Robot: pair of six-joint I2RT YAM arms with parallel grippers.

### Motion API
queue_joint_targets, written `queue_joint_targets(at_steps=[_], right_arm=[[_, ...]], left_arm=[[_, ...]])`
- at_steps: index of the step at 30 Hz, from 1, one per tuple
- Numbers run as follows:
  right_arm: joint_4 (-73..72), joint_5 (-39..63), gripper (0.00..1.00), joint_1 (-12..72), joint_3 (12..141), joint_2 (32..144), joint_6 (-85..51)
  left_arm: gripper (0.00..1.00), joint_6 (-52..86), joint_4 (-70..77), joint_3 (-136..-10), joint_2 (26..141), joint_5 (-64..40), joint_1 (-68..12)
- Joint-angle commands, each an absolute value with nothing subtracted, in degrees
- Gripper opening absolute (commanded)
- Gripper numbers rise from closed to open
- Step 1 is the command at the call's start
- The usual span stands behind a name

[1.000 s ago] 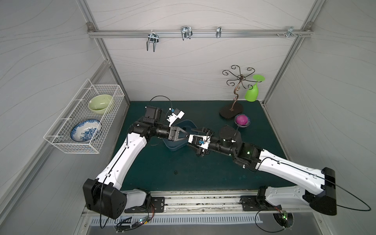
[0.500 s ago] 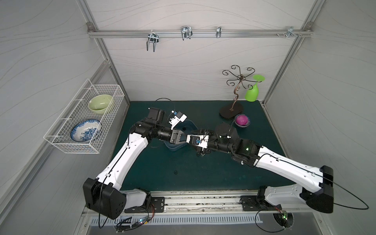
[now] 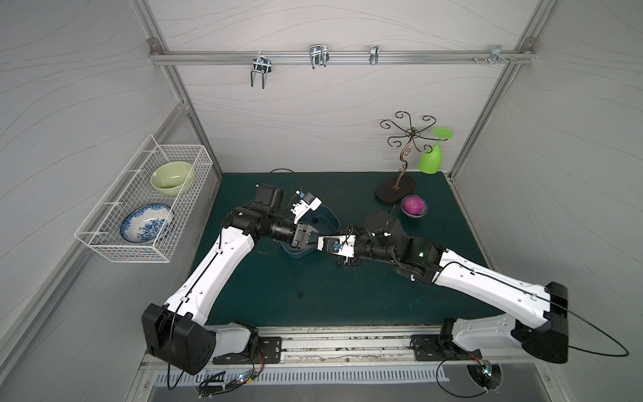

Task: Put the nuts on the desktop into the storage box
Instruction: Pick up the nut from the center of the board.

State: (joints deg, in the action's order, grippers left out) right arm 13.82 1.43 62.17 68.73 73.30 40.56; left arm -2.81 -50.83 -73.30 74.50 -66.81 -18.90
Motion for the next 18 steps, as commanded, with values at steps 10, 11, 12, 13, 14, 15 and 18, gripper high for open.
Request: queue_joint_targets(at_steps=[10,11,12,13,14,15,18], right_arm=[[12.6,2.22,0.06,61.88,69.55,73.38,39.91],[12.34,2.07,0.06,61.87,69.08,73.36,39.9],[12.14,2.04,0.06,61.87,68.68,73.28,39.99],[11.85,1.91,0.06,61.87,68.27,73.28,39.99],[11.25,1.7,0.06,61.79,67.77,73.26,39.83],[10.79,1.52,0.06,61.73,67.19,73.25,39.59],[10.55,2.59,0.05,60.92,66.61,73.59,38.04]], left_arm=[[0.32,-4.29,-51.33,-75.89,75.06,-67.21,-19.69],[0.38,-4.74,-51.92,-76.17,75.06,-67.41,-19.69],[0.45,-5.4,-52.66,-76.55,75.06,-67.42,-19.69],[0.56,-6.42,-53.7,-77.03,75.06,-67.33,-19.69],[0.68,-8.0,-55.12,-77.75,75.01,-66.48,-19.54],[0.77,-9.67,-56.48,-78.24,74.93,-65.47,-19.47],[0.99,-12.3,-58.62,-78.93,74.42,-62.81,-18.58]])
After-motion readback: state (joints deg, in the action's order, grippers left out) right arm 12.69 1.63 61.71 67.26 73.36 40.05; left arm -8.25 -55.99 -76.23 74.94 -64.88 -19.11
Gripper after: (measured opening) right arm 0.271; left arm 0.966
